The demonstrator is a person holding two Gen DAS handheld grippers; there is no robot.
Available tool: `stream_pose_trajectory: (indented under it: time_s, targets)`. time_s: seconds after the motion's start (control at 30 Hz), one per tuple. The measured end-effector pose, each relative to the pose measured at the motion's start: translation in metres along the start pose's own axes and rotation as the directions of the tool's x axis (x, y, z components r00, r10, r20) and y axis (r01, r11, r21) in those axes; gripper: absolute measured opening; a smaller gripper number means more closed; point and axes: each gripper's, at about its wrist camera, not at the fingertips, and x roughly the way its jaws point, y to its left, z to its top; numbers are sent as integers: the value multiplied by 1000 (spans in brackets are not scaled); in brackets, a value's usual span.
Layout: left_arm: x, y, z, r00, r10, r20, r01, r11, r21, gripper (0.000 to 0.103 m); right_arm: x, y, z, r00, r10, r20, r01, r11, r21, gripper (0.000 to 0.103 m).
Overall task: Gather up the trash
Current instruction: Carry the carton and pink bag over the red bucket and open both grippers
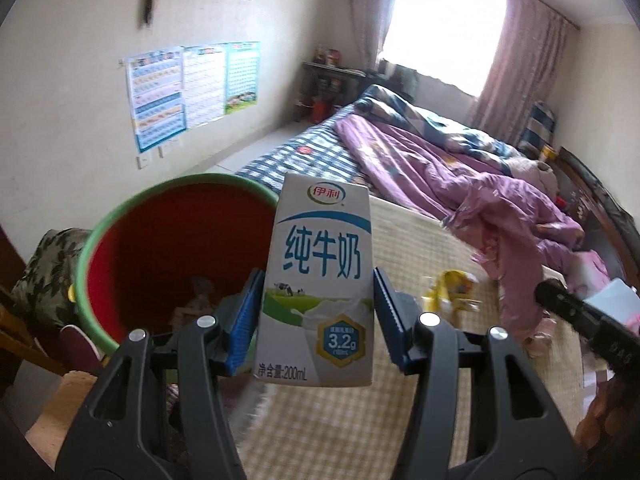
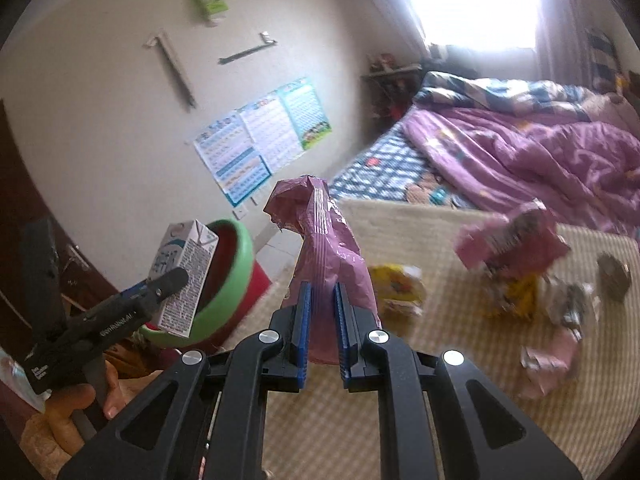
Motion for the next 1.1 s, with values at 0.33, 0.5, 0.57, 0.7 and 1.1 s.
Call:
stream_pose_trajectory:
  time_s: [0.33,0.5,0.57,0.7,1.1]
  targets:
    - [0,33,0,998,62,14,-61,997,-40,52,31,40,12,997,69,-14,-70,995,-69,12]
    - [7,44,0,997,73,7,-72,997,-35,52,48,56,15,995,92,-24,-94,992,-85,12]
    - [9,50,1,997,74,5,-74,997,-37,52,55,61,16,995,98,-29,-101,991,-90,12]
    - [14,61,4,997,79,3,-79,996,-49,52,69,74,18,993,113,-36,-116,988,-103,12]
    - [32,91,5,993,109,-39,-110,993,-43,52,108,104,21,988,144,-56,-150,982,-115,12]
